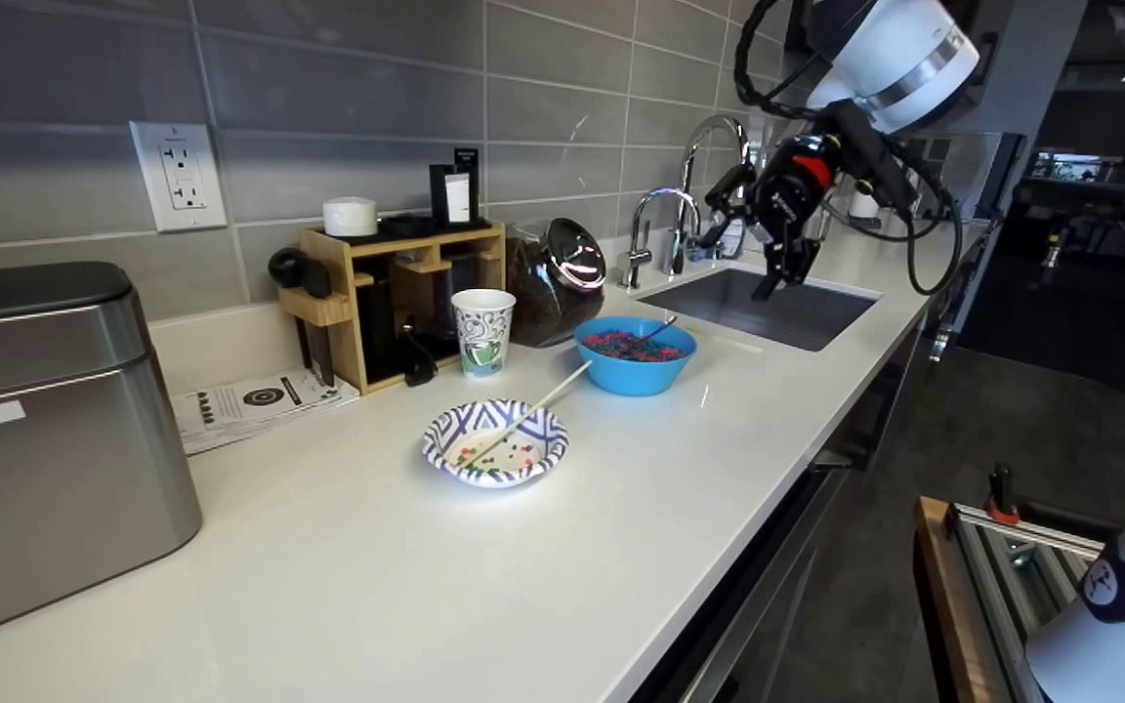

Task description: Transfer a spoonful of contents from the blue bowl onto the plate

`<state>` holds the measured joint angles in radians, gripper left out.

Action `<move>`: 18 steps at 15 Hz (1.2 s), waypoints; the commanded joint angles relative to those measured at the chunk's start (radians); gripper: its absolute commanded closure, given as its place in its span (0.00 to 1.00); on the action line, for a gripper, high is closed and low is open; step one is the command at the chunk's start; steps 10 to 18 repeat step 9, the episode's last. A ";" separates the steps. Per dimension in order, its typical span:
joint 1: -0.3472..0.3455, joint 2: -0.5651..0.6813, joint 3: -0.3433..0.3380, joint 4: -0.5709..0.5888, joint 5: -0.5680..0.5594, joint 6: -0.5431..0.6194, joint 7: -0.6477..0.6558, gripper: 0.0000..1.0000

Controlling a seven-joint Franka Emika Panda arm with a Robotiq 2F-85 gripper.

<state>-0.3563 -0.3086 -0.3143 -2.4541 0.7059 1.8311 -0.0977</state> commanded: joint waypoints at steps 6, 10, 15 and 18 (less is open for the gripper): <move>0.026 -0.177 0.032 -0.039 -0.206 0.003 0.022 0.00; 0.025 -0.184 0.032 -0.045 -0.212 0.005 0.022 0.00; 0.025 -0.184 0.032 -0.045 -0.212 0.005 0.022 0.00; 0.025 -0.184 0.032 -0.045 -0.212 0.005 0.022 0.00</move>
